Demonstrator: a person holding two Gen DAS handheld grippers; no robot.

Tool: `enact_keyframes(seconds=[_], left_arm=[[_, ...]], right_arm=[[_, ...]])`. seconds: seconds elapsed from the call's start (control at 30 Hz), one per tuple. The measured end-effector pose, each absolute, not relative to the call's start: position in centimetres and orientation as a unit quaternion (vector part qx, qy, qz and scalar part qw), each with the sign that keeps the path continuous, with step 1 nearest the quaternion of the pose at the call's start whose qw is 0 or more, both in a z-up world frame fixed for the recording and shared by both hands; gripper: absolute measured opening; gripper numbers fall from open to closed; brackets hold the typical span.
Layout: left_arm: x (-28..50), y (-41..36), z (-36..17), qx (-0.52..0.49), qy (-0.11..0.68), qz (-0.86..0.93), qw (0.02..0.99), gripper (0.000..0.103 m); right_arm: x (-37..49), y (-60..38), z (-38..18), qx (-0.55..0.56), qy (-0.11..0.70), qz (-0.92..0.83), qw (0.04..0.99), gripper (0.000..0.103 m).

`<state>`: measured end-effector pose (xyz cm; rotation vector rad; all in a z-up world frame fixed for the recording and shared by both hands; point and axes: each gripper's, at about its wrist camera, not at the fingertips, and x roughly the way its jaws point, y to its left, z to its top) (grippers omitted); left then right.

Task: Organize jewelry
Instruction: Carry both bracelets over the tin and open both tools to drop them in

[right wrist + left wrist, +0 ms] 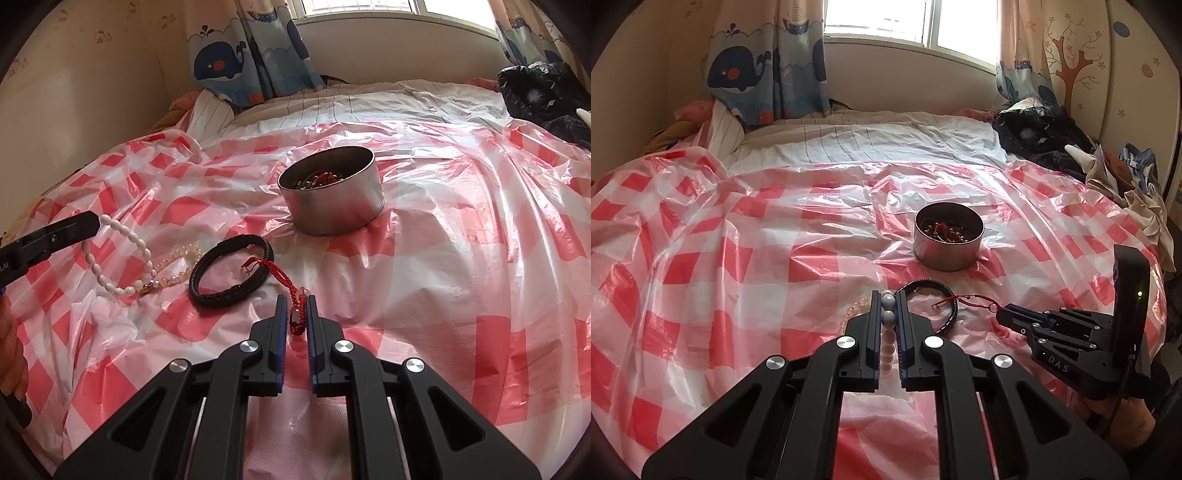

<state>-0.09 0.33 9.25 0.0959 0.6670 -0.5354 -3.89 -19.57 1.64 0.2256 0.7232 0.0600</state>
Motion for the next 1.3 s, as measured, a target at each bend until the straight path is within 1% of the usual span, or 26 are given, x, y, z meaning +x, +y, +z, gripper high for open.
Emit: enact_keyframes(seconds=[0.27, 0.7, 0.87, 1.1, 1.3], left_arm=[[-0.1, -0.6, 9.2, 0.052, 0.322, -0.264, 0.908, 0.007], [1.9, -0.9, 10.1, -0.028, 0.343, -0.315, 0.884, 0.007], [3.9, -3.1, 11.1, -0.042, 0.349, -0.347, 0.870, 0.007], [7.1, -6.9, 13.3, -0.044, 0.336, -0.378, 0.861, 0.007], [9.9, -10.3, 13.0, -0.058, 0.343, -0.392, 0.851, 0.007]], right_arm=[[-3.9, -19.6, 1.7, 0.110, 0.352, 0.029, 0.929, 0.010], [-4.5, -21.3, 3.6, 0.174, 0.312, 0.047, 0.933, 0.010], [-4.1, -21.7, 5.4, 0.172, 0.303, 0.048, 0.936, 0.011], [-2.7, -23.8, 7.7, 0.171, 0.290, 0.036, 0.941, 0.011], [-1.3, -25.1, 8.6, 0.168, 0.281, 0.031, 0.944, 0.010]])
